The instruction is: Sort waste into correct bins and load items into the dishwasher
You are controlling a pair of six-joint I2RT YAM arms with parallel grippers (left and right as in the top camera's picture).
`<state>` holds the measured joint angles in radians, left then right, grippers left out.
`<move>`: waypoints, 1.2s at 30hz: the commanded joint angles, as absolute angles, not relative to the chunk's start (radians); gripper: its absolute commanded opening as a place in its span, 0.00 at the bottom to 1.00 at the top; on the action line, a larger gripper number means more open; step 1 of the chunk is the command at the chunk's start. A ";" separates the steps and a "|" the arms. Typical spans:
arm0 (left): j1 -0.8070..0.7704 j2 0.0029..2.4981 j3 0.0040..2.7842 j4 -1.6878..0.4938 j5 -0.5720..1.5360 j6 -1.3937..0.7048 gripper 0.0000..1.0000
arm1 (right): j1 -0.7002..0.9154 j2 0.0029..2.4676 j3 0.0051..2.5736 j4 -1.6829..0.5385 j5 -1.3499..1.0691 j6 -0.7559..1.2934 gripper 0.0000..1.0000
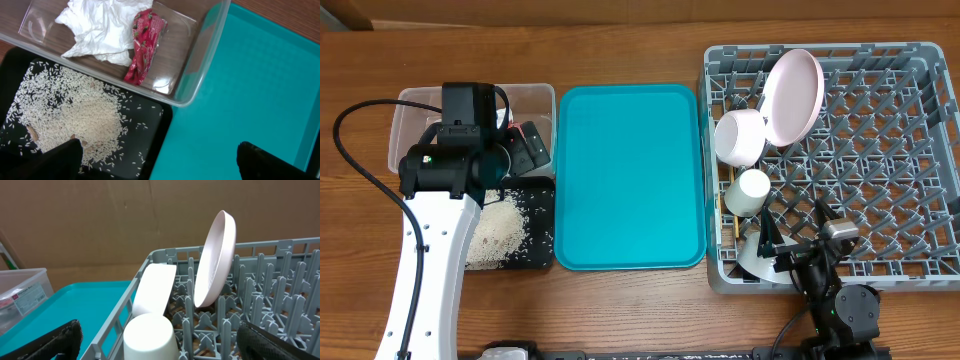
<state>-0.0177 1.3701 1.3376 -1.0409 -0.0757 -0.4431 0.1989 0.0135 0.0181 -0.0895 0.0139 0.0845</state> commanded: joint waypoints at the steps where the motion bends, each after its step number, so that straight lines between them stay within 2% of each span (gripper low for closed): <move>1: -0.015 1.369 1.352 -1.040 -0.078 -0.442 1.00 | 0.202 0.003 0.008 -0.084 0.009 0.078 1.00; 14: -0.030 1.316 1.351 -1.040 -0.078 -0.442 1.00 | 0.202 0.003 0.008 -0.084 0.009 0.078 1.00; 19: -0.094 1.227 1.351 -1.040 -0.091 -0.442 1.00 | 0.202 0.003 0.008 -0.084 0.009 0.078 1.00; 23: -0.165 1.153 1.349 -1.041 -0.184 -0.442 1.00 | 0.202 0.003 0.008 -0.084 0.009 0.078 1.00; 30: -0.273 1.037 1.315 -1.038 -0.191 -0.442 1.00 | 0.202 0.003 0.008 -0.084 0.009 0.078 1.00; 36: -0.285 0.919 1.197 -1.053 -0.191 -0.442 1.00 | 0.202 0.003 0.008 -0.084 0.009 0.078 1.00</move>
